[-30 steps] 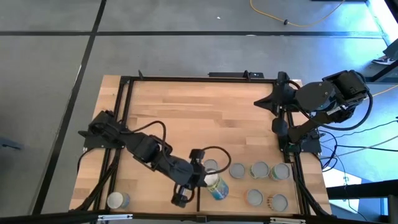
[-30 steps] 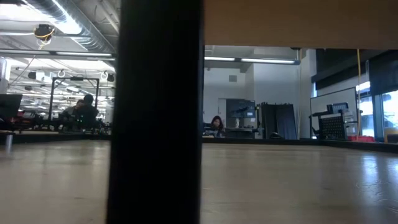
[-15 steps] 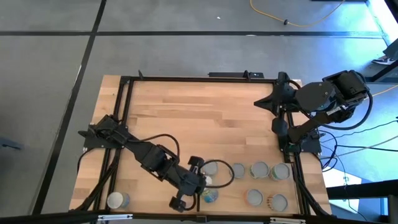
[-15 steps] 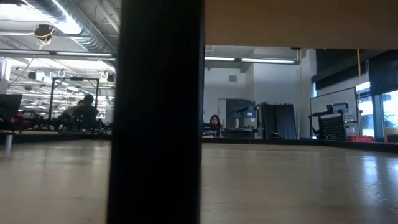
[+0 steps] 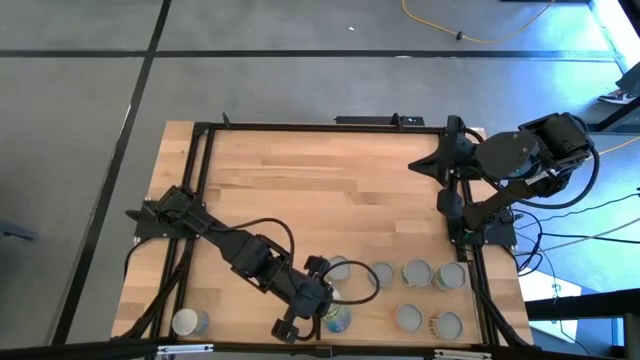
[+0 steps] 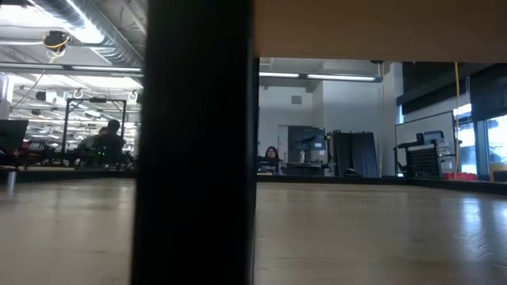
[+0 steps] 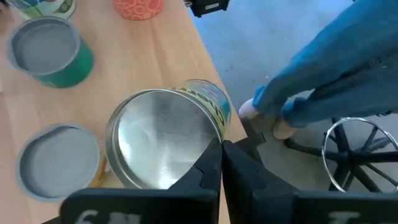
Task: Pick and place cans onto a shelf
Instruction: Put the top blue canned cherries on the shelf aligned with the other green tuna can
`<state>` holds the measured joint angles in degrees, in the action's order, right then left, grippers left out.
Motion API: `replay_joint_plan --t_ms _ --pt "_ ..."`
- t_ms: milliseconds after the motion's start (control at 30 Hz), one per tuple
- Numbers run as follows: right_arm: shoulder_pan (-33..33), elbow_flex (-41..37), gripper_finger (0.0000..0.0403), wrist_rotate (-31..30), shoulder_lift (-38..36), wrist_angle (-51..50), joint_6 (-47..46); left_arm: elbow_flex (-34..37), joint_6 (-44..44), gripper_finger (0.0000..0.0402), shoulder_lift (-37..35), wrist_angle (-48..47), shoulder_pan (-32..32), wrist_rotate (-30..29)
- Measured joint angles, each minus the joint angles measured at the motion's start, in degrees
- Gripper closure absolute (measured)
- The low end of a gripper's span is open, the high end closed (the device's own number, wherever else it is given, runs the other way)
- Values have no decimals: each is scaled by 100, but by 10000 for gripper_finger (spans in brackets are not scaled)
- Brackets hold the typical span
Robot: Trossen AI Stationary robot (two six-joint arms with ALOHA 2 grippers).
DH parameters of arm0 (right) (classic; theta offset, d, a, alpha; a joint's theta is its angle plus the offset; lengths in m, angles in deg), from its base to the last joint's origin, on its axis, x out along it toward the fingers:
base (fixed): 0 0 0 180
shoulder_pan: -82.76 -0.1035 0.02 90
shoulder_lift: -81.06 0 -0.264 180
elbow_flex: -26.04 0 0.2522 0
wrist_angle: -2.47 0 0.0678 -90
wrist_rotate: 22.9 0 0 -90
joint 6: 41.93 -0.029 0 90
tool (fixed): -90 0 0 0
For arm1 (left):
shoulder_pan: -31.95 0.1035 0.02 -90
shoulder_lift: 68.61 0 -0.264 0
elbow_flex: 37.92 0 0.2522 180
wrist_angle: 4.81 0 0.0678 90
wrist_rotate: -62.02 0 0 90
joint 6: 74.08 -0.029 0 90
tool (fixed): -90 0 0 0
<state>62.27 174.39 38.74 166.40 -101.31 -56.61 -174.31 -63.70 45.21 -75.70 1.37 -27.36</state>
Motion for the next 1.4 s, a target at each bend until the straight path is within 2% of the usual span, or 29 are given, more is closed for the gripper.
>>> replay_joint_plan --t_ms 667,1400 --pt "0 0 393 -4 0 0 -4 4 2 348 0 113 19 -26" --pt "0 0 393 -4 0 0 -7 4 -159 350 -2 253 98 39"
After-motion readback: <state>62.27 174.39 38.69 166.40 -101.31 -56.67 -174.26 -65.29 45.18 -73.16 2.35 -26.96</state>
